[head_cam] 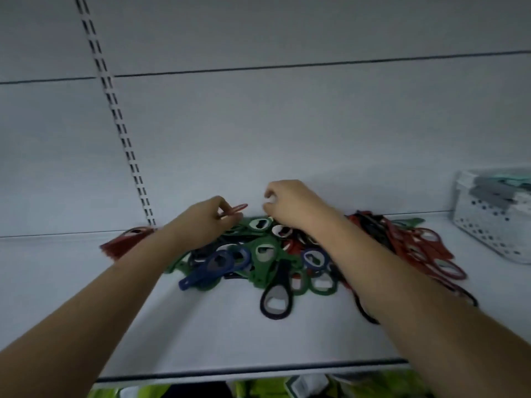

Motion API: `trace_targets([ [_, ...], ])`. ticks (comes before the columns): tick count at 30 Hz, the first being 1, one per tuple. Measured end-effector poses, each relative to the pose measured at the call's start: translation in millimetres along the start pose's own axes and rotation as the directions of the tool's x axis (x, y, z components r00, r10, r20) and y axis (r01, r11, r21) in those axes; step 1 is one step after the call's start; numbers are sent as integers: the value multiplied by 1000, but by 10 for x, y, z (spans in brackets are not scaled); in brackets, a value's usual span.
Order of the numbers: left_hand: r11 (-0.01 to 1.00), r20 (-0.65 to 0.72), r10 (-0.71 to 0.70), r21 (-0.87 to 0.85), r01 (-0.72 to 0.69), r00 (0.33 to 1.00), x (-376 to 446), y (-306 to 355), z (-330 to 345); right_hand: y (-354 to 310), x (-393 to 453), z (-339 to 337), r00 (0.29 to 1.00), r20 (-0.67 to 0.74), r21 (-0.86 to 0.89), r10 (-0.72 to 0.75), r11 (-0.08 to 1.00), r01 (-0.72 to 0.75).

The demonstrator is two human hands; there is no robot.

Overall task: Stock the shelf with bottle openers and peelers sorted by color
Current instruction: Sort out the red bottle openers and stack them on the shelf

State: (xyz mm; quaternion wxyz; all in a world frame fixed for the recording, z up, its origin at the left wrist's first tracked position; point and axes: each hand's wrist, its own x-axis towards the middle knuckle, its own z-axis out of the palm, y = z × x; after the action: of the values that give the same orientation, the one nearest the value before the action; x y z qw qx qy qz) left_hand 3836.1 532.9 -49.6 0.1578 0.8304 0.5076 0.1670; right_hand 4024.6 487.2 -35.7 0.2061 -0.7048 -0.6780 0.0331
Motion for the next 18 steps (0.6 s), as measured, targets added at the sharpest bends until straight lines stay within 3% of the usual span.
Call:
trace_targets([
  [4,989,-43,133,-67,-135,990,140,384,316,816,-335,-426,977,57,-189,207,963,-193],
  [8,923,-99,200,-313,-221,975,264,837,546,1105,-708,-383,950,166,-295,266,932,-209],
  [12,590,46,193,-803,-79,980,323,1084,769,1214,-784,-253,989,68,-212,132,971,-115],
  [15,453,156,213,-891,44,965,301,1035,881,1290,-786,-293,998,13,-169,59,984,-56],
  [18,336,175,181,-936,107,968,266,967,851,1337,-778,-328,998,-68,-188,14,982,-27],
])
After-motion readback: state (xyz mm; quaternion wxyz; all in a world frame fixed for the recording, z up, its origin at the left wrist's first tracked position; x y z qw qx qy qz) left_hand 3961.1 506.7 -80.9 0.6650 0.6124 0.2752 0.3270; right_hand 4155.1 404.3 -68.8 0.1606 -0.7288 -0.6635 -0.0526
